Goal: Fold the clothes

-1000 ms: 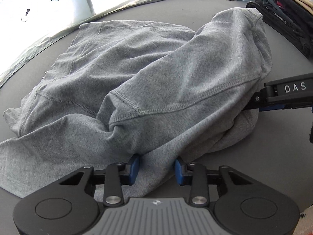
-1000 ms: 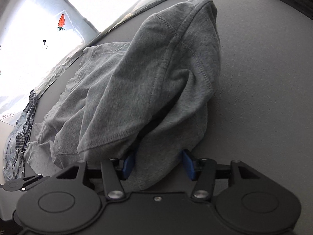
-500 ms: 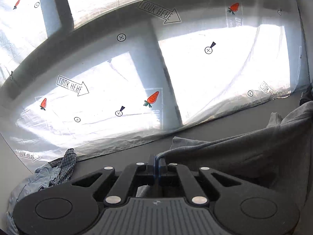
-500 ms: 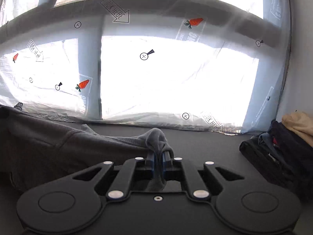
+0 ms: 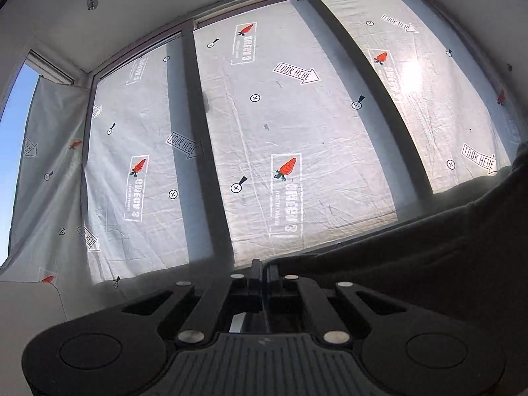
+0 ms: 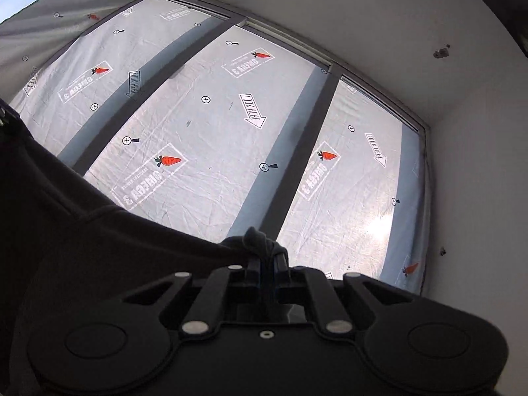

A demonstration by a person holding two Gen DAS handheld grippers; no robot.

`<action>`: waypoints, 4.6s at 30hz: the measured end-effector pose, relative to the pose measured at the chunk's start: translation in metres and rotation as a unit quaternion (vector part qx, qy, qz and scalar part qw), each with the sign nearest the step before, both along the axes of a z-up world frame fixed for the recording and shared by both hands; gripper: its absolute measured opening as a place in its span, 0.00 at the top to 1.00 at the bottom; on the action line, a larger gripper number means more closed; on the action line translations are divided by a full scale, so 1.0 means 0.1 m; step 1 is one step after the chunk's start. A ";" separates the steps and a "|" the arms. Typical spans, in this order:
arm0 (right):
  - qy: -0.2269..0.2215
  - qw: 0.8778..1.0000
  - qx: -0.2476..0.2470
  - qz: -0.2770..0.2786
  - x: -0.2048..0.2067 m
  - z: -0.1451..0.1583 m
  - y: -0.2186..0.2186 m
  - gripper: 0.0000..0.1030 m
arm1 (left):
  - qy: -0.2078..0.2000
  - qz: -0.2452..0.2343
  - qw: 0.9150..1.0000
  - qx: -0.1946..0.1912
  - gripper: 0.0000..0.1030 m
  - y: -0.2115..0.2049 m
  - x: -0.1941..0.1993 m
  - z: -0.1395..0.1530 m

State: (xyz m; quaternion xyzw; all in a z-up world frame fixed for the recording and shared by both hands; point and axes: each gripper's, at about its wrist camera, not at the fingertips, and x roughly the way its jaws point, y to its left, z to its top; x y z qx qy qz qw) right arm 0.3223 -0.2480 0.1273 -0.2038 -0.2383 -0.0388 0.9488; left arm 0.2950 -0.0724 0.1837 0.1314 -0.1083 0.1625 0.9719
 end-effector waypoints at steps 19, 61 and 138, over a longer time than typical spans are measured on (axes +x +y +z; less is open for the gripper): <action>-0.223 0.973 0.041 0.051 -0.99 1.45 -0.25 0.93 | -0.147 -0.098 0.983 -0.051 0.98 -0.19 -1.65 1.01; 0.621 0.782 0.047 0.012 1.30 -3.01 0.54 0.57 | 0.542 0.056 0.777 -0.317 0.61 1.65 0.78 -3.55; 0.608 0.761 0.213 -0.080 -0.21 -2.80 -0.15 0.61 | 0.292 0.410 0.815 -0.289 0.84 3.53 -0.83 -2.46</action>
